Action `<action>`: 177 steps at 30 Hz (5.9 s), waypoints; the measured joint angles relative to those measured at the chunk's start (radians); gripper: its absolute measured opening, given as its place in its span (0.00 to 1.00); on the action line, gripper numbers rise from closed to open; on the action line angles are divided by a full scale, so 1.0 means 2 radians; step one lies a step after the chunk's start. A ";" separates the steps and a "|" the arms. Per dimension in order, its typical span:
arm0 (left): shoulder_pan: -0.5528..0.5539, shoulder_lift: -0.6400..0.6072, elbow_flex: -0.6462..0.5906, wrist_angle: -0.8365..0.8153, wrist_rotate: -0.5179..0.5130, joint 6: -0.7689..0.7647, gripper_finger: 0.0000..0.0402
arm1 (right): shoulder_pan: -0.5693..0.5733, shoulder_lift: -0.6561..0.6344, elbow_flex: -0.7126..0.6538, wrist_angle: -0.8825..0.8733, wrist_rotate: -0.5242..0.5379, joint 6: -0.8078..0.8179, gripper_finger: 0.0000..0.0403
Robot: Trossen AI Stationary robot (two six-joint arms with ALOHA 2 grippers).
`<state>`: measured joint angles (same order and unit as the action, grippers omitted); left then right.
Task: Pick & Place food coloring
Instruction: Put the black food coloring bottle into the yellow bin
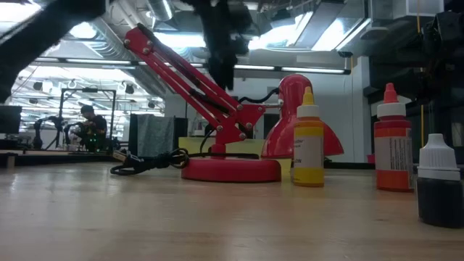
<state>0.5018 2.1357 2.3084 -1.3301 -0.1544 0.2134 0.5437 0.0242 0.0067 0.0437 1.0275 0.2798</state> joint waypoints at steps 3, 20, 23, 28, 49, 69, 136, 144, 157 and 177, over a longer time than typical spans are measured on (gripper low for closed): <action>-0.020 -0.056 -0.037 -0.001 -0.018 -0.016 0.80 | 0.000 0.000 0.000 0.000 0.000 0.000 0.86; -0.167 -0.422 -0.399 0.110 -0.052 -0.105 0.79 | 0.000 0.000 0.000 0.000 0.000 0.000 0.86; -0.208 -0.466 -0.432 0.131 -0.025 -0.115 0.79 | 0.000 0.000 0.000 0.000 0.000 0.000 0.86; -0.288 -0.522 -0.474 0.179 -0.015 -0.128 0.79 | 0.000 0.000 0.000 0.000 0.000 0.000 0.86; -0.447 -0.639 -0.713 0.224 -0.052 -0.319 0.79 | 0.000 0.000 0.000 0.000 0.000 0.000 0.86; -0.370 -0.788 -0.880 0.303 -0.235 -0.409 0.79 | 0.000 0.000 0.000 0.000 0.000 0.000 0.86; -0.099 -1.068 -1.114 0.574 -0.227 -0.200 0.79 | 0.000 0.000 0.000 0.000 0.000 0.000 0.86; -0.099 -1.068 -1.114 0.574 -0.246 -0.216 0.79 | 0.000 0.000 0.000 0.000 0.000 0.000 0.86; -0.100 -1.068 -1.114 0.574 -0.160 -0.112 0.79 | 0.000 0.000 0.000 0.000 0.000 0.000 0.86; -0.099 -1.068 -1.114 0.574 -0.161 -0.126 0.79 | 0.000 0.000 0.000 0.000 0.000 0.000 0.86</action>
<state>0.3030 0.0006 0.0807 -0.1829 -0.4767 -0.0391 0.5434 0.0242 0.0067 0.0437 1.0275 0.2798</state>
